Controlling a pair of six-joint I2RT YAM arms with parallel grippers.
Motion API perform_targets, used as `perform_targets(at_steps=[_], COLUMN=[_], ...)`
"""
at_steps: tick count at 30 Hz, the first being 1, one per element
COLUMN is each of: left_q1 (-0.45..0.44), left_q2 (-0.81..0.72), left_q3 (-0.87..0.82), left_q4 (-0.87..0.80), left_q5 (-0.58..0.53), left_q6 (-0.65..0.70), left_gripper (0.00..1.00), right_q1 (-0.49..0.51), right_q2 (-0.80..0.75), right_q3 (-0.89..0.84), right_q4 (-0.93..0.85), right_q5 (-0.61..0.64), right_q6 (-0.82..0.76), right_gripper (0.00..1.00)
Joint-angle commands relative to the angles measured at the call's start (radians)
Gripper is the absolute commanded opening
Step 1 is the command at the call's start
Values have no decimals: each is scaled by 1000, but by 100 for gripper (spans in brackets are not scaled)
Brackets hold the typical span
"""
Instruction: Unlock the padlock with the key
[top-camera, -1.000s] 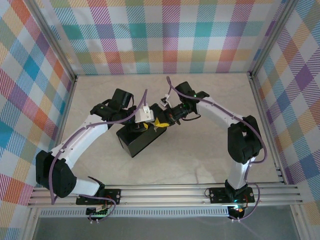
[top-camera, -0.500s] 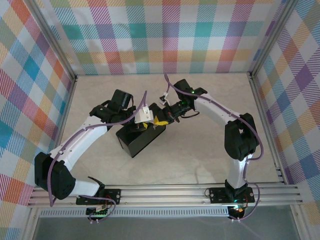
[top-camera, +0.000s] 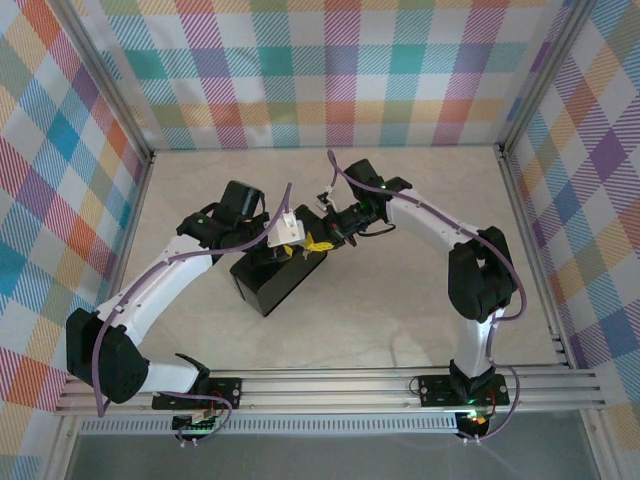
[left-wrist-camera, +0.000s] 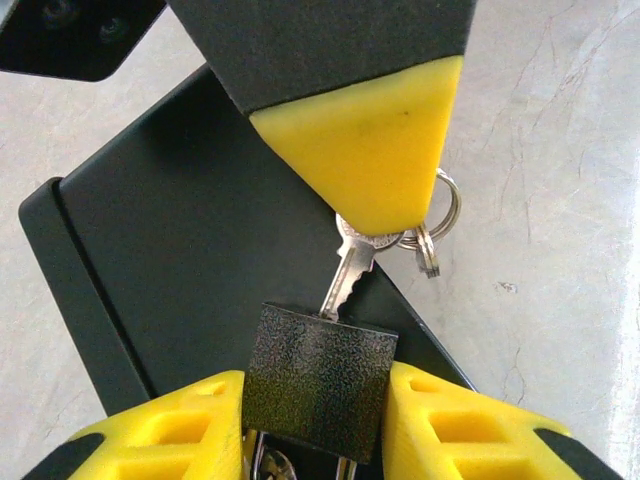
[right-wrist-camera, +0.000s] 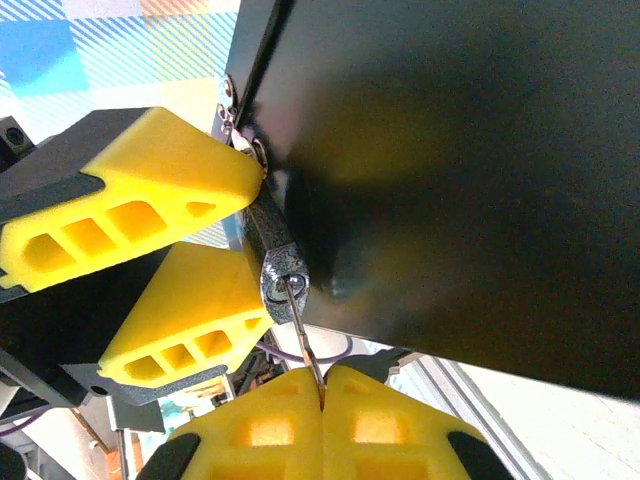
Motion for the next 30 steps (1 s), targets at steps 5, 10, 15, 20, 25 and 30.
perform_targets(at_steps=[5,10,15,20,25,30], left_q1=[-58,-57,-51,-50,-50,-48], left_q2=[15,32,24,23,33,51], left_q3=[-27,-20,-22,-24,-12,-3], left_q4=[14,23,29,19,40,28], left_q5=[168,157,163,157,169,158], left_q6=[12,14,21,37,28,46], left_gripper=[33,32,32,32,32,32], right_q1=[25,59,27,14,18,47], right_q2=[42,42,67,110,162,151], right_q3=[157,146,119,201,251,207], right_q4=[-100,-90,-20,-43,-119,-48], right_q5=[-24,-27,-56,-133,-119,-129], right_q6=[-171,-151,-93,-105,-129,-77], right_gripper=[0,0,0,0,0,0])
